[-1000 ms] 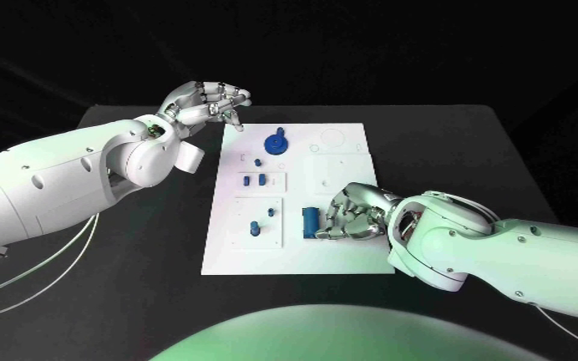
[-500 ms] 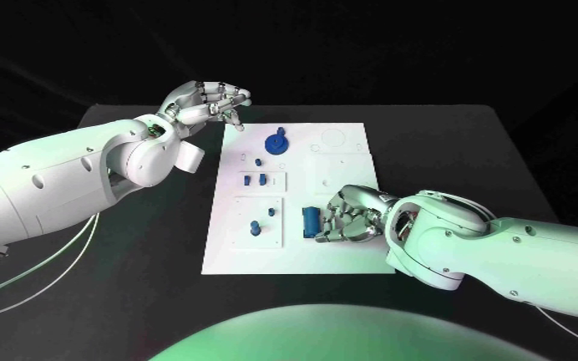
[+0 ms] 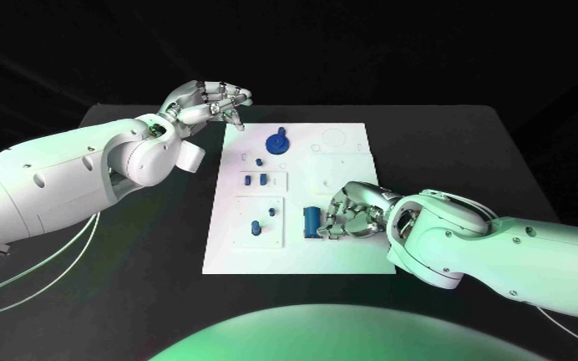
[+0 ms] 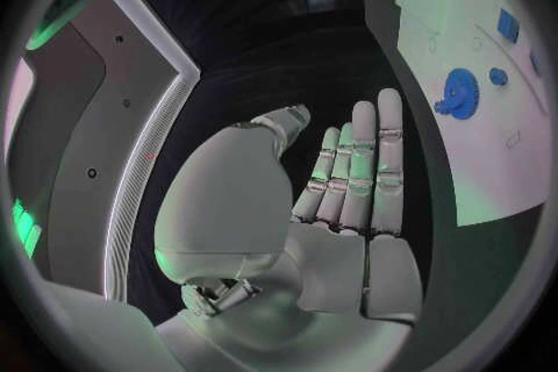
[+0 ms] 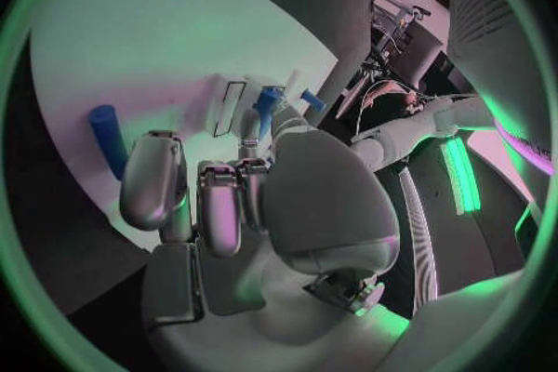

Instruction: Assemble the parts on the task board

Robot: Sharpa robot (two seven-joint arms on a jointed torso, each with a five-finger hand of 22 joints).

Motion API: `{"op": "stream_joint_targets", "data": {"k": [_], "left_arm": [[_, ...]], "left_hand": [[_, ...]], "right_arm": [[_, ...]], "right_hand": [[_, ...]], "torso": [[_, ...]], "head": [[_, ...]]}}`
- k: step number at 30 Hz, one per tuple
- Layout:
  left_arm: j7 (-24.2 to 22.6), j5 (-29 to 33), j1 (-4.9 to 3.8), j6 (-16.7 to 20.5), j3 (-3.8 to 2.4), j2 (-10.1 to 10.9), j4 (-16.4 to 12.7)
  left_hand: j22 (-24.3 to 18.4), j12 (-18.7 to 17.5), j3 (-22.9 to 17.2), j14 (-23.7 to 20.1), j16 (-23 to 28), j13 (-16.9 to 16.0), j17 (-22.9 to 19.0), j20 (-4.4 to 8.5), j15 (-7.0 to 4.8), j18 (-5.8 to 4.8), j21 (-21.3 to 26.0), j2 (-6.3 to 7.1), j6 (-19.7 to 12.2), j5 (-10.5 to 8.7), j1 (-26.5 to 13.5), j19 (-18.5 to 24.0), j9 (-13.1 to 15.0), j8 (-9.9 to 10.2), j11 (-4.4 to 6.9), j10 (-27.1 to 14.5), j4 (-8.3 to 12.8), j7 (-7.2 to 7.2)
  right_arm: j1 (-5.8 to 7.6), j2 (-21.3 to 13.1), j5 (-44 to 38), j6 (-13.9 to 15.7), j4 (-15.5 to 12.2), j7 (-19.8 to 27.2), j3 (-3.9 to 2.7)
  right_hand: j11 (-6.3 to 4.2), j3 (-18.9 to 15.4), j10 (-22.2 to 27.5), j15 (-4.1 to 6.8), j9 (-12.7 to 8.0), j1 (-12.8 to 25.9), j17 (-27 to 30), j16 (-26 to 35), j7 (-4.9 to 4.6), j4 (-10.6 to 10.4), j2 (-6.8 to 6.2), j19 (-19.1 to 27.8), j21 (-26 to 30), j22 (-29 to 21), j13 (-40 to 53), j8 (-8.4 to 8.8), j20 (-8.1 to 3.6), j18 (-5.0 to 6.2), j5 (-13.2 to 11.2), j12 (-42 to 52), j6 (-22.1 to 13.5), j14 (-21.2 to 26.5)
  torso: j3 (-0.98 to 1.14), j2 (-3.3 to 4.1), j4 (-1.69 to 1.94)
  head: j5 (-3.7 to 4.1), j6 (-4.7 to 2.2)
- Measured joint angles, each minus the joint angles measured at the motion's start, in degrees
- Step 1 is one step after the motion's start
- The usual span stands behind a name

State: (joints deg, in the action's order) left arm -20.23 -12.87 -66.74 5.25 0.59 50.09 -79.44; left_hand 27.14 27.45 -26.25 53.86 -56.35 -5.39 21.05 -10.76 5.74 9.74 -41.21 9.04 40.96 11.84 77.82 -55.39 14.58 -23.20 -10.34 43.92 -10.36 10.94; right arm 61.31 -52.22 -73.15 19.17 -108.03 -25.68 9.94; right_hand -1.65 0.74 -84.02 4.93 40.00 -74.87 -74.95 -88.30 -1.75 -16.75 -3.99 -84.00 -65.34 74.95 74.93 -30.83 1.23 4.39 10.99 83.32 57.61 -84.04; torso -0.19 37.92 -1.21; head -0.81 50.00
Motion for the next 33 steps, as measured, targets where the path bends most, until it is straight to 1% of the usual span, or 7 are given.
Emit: {"op": "stream_joint_targets", "data": {"k": [12, 20, 22, 24, 28, 31, 33], "left_arm": [[0.0, 0.0, 0.0, 0.0, 0.0, 0.0, 0.0], [0.0, 0.0, 0.0, 0.0, 0.0, 0.1, 0.0], [0.0, 0.0, 0.0, -0.1, 0.0, 0.1, 0.0], [0.0, 0.0, 0.0, -0.1, 0.0, 0.2, 0.0], [0.0, 0.0, 0.0, -0.1, 0.0, 0.3, -0.1], [0.0, 0.0, 0.0, -0.1, 0.0, 0.3, -0.2], [0.0, 0.0, 0.0, -0.1, 0.0, 0.4, -0.2]], "left_hand": [[0.0, 0.0, 0.0, 0.0, 0.0, 0.0, 0.0, 0.0, 0.0, 0.0, 0.0, 0.0, 0.0, 0.0, 0.0, 0.0, 0.0, 0.0, 0.0, 0.0, 0.0, 0.0], [0.0, 0.0, 0.0, 0.0, 0.0, 0.0, 0.0, 0.0, 0.0, 0.0, 0.0, 0.0, 0.0, 0.0, 0.0, 0.0, 0.0, 0.0, 0.0, 0.0, 0.0, 0.0], [0.0, 0.3, 0.0, 0.0, 0.0, 0.0, 0.0, 0.0, 0.0, 0.0, 0.2, 0.0, -0.2, 0.0, 0.0, 0.0, -0.1, -0.2, 0.0, 0.0, 0.0, -0.2], [0.0, 0.3, 0.0, 0.0, 0.0, 0.0, 0.1, 0.0, 0.0, 0.0, 0.2, 0.0, -0.2, 0.0, 0.0, 0.0, -0.1, -0.2, 0.0, 0.0, 0.0, -0.21], [0.0, 0.3, 0.0, 0.0, 0.0, 0.0, 0.1, 0.0, 0.0, 0.0, 0.2, 0.0, -0.2, 0.0, 0.0, 0.0, -0.1, -0.2, 0.0, 0.0, 0.0, -0.2], [0.0, 0.3, 0.0, 0.0, 0.0, 0.0, 0.1, 0.0, 0.0, 0.0, 0.2, 0.0, -0.2, 0.0, 0.0, 0.0, -0.1, -0.2, 0.0, 0.0, 0.0, -0.2], [0.0, 0.3, 0.0, 0.0, 0.0, 0.0, 0.1, 0.0, 0.0, 0.0, 0.2, 0.0, -0.2, 0.0, 0.0, 0.0, -0.1, -0.2, 0.0, 0.0, 0.0, -0.21]], "right_arm": [[0.0, -0.4, -0.2, 1.0, -0.3, -0.3, -0.01], [0.23, -3.1, 0.7, 1.6, -1.7, 1.3, -0.01], [0.44, -4.3, 1.4, 2.1, -2.4, 2.2, -0.01], [0.72, -5.8, 2.3, 2.8, -3.1, 3.3, 0.0], [1.32, -9.4, 3.3, 4.9, -4.0, 5.2, -0.02], [1.48, -11.9, 3.3, 6.5, -3.9, 6.1, -0.02], [1.48, -12.9, 3.1, 7.2, -3.7, 6.5, -0.01]], "right_hand": [[0.0, 0.0, 0.0, 0.2, 0.0, 0.0, 0.0, 0.0, 0.0, 0.0, -0.01, 0.0, 0.0, 0.0, 0.0, 0.0, 0.0, 0.0, 0.0, 0.0, 0.0, 0.2], [-0.2, 0.9, 0.2, 0.2, -0.5, 0.0, 0.0, 0.0, -0.28, 0.2, -0.01, 0.0, 0.6, 0.0, 0.0, 0.13, 0.0, 0.0, 0.0, -0.3, -0.9, 0.2], [-0.18, 1.2, 0.2, 0.2, -0.9, 0.0, 0.0, 0.0, -0.76, 0.2, -0.01, 0.0, 1.1, 0.0, 0.0, 1.04, 0.0, 0.0, 0.0, -0.6, -2.0, 0.2], [0.35, 1.5, -0.1, -0.02, -1.5, 0.0, 0.0, 0.0, -1.54, 0.2, -0.04, 0.0, 1.8, 0.0, 0.0, 2.06, 0.01, 0.0, 0.0, -1.2, -2.9, 0.0], [2.09, 2.2, 0.2, -1.45, -3.2, -1.1, 0.0, 0.7, -3.25, 0.5, -2.09, 0.2, 4.6, 0.0, 0.0, 5.25, 1.07, 0.0, 0.0, -3.5, -5.5, 0.0], [2.48, 2.4, 0.6, -1.78, -3.9, -1.4, 0.0, 0.7, -3.87, 0.3, -2.78, 0.4, 5.2, 0.0, 0.0, 6.63, 1.27, 0.0, 0.0, -3.9, -6.1, 0.1], [2.57, 2.4, 0.7, -1.87, -4.0, -1.4, 0.0, 0.7, -3.86, 0.3, -3.06, 0.5, 5.2, 0.0, 0.0, 6.73, 1.36, 0.0, 0.0, -3.9, -6.1, 0.0]], "torso": [[0.01, -0.01, -0.04], [-0.03, -0.04, -0.04], [-0.04, -0.05, -0.06], [-0.08, -0.06, -0.07], [-0.11, -0.1, -0.09], [-0.11, -0.12, -0.14], [-0.12, -0.13, -0.16]], "head": [[0.01, 0.0], [0.15, 0.0], [0.23, 0.0], [0.36, 0.0], [0.81, 0.0], [1.27, -0.07], [1.61, -0.08]]}}
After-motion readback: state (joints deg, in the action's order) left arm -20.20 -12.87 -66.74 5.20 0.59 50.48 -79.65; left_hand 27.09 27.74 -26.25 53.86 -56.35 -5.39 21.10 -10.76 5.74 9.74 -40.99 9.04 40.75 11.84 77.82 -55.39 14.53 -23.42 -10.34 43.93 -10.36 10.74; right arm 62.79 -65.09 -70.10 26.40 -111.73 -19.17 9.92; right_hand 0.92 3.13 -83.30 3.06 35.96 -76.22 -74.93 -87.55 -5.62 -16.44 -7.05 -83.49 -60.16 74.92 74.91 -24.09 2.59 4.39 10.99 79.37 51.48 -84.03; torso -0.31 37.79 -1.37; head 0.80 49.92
